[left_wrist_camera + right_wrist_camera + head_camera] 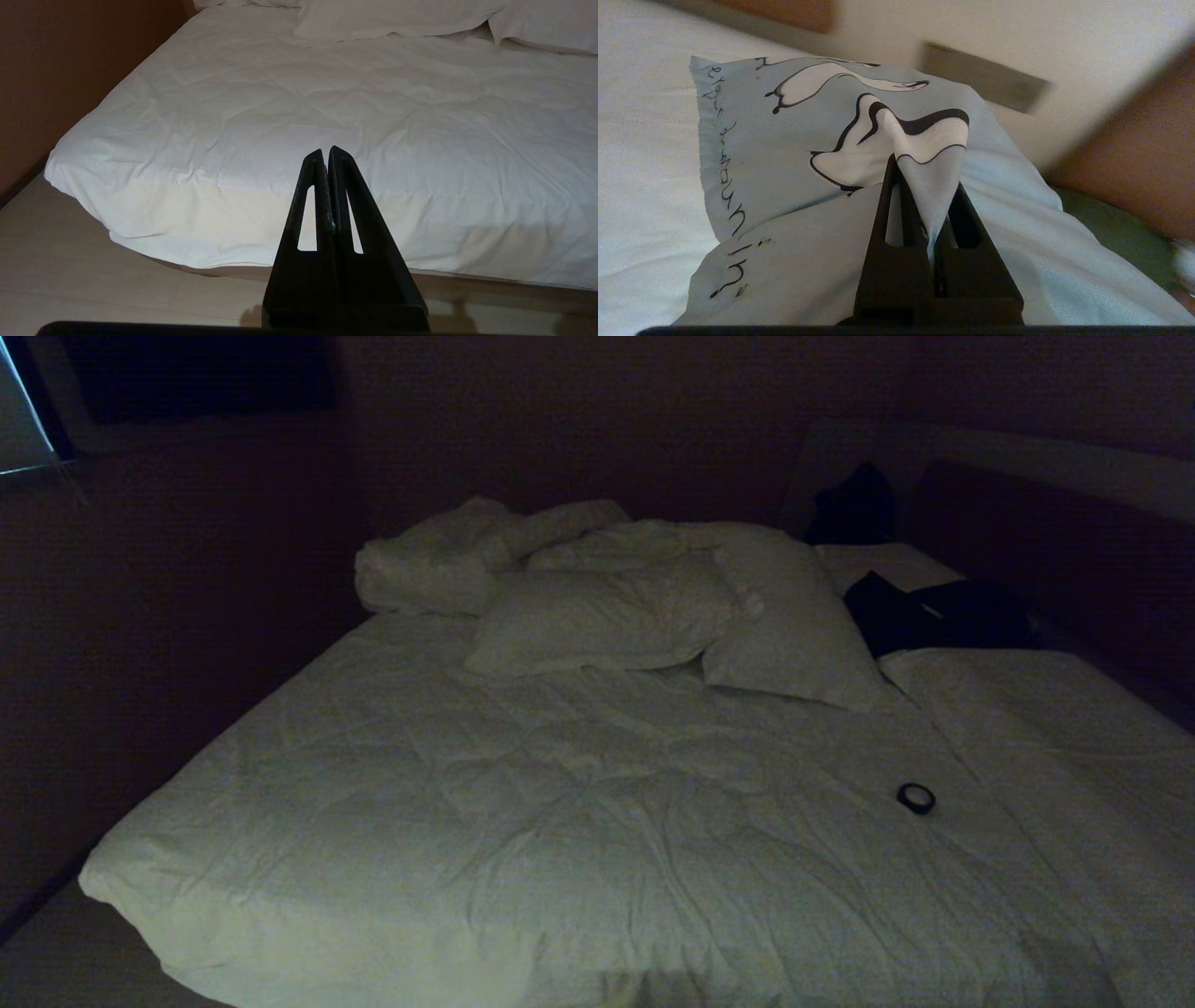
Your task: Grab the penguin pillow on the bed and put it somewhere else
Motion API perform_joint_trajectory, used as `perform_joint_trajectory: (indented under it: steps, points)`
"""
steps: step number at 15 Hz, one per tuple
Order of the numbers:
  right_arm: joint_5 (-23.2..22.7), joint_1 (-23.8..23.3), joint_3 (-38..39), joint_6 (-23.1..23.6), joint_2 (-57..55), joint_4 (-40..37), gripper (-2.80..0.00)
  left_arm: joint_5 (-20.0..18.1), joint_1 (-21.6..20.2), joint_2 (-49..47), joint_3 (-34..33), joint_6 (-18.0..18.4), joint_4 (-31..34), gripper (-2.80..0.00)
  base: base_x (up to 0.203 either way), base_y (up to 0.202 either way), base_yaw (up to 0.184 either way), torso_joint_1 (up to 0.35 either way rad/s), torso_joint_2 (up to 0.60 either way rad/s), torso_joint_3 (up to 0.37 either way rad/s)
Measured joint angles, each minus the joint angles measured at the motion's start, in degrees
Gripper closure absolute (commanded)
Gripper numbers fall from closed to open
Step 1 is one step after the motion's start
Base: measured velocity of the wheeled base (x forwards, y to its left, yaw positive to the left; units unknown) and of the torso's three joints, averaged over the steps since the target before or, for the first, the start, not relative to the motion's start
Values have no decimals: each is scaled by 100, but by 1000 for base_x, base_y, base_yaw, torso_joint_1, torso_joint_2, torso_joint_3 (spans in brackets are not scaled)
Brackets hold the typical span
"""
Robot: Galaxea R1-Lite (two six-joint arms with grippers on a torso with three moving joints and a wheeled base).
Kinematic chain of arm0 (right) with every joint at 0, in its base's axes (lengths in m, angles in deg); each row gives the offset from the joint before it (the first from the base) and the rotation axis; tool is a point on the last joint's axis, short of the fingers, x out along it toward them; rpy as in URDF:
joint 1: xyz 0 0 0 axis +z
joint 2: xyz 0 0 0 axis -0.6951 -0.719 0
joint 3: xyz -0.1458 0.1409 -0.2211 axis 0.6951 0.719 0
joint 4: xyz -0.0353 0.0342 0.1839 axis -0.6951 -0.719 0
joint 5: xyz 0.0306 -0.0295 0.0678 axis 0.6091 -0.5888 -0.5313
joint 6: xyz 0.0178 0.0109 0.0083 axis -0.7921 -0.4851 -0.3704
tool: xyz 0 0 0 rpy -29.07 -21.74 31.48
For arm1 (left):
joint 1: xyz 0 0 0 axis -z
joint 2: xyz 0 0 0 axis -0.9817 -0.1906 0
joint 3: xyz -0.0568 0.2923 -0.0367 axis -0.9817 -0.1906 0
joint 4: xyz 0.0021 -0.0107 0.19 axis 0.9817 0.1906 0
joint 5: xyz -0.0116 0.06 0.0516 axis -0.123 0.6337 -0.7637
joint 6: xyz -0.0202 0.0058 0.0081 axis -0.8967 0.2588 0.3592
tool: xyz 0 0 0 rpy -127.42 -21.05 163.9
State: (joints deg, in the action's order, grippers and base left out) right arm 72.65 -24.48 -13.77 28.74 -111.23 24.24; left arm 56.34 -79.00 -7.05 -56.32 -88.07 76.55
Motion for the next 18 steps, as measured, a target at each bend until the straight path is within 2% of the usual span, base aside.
perform_joint_trajectory:
  steps: [3,8,18]
  points:
    - [-387,-899,-39,330,-51,24,0,1,2,0,0,2,0,0,0,0,0,0,0,0]
    - [-1336,-2205,-69,1027,-168,-2,0,2,6,0,0,-1,-1,0,0,0,0,0,0,0]
    - [-2386,-4314,-133,2516,-1179,197,0,3,-1,0,0,0,0,0,0,0,0,0,0,0]
